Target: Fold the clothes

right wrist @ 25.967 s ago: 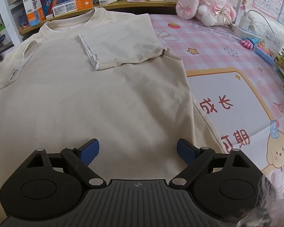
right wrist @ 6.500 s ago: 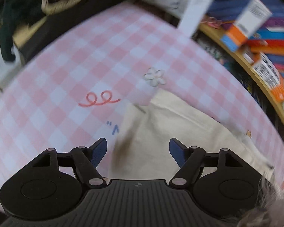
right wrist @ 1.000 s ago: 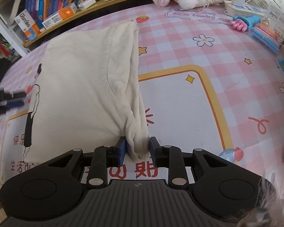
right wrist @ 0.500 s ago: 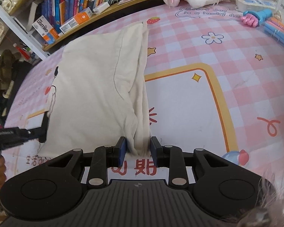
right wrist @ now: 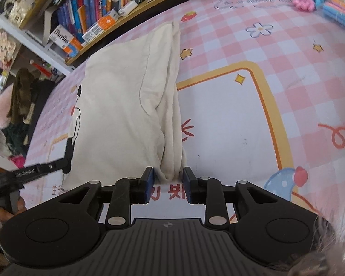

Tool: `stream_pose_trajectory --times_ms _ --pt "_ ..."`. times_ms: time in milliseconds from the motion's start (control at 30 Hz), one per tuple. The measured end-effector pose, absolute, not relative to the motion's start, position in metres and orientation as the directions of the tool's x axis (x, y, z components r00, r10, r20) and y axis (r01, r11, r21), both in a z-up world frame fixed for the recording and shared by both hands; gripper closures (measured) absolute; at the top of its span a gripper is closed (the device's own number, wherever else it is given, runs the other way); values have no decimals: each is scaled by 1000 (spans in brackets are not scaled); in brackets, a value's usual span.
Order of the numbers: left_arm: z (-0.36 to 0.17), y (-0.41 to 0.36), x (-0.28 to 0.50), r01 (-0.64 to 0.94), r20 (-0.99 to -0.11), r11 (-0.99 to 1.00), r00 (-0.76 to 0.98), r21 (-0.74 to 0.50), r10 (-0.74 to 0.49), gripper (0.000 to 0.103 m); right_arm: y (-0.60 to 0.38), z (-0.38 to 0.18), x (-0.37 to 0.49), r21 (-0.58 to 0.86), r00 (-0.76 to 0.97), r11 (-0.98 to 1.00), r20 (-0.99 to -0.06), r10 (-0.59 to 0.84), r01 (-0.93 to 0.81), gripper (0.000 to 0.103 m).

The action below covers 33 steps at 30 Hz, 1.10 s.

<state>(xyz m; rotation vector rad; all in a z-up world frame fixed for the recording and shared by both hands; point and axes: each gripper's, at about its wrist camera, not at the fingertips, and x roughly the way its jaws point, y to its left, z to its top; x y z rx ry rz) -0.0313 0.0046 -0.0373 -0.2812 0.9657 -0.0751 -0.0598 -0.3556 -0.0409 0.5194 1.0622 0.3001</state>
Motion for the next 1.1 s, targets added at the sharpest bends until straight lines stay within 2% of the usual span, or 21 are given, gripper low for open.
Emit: stream_pose_trajectory --times_ms 67,133,200,267,333,367,467,533,800,1100 --pt "-31 2 -38 -65 -791 964 587 -258 -172 85 -361 -42 -60 564 466 825 -739 486 34 73" --pt "-24 -5 -43 -53 -781 972 605 -231 -152 64 -365 -44 -58 592 466 803 -729 501 63 71" --pt "-16 -16 -48 -15 -764 984 632 -176 -127 48 -368 -47 -55 619 463 781 -719 518 87 71" --pt "-9 -28 -54 51 -740 991 660 -126 -128 38 -367 -49 -51 638 457 763 -711 534 101 71" --pt "-5 -40 -59 117 -722 990 679 -76 -136 22 -364 -48 -47 636 450 766 -714 536 97 72" --pt "-4 -47 -62 148 -714 988 686 -49 -138 19 -361 -48 -46 628 448 773 -719 532 89 72" --pt "-7 -62 -69 223 -707 975 691 13 -149 17 -357 -48 -41 611 435 787 -733 523 85 85" --pt "-9 -73 -72 265 -715 962 685 62 -143 12 -357 -48 -40 620 430 780 -729 532 86 89" --pt "-22 -113 -80 364 -684 898 721 246 -105 9 -367 -15 -36 776 502 627 -571 650 70 92" --pt "-40 -147 -77 391 -650 828 759 402 -43 8 -358 10 -28 771 519 636 -551 653 18 92"
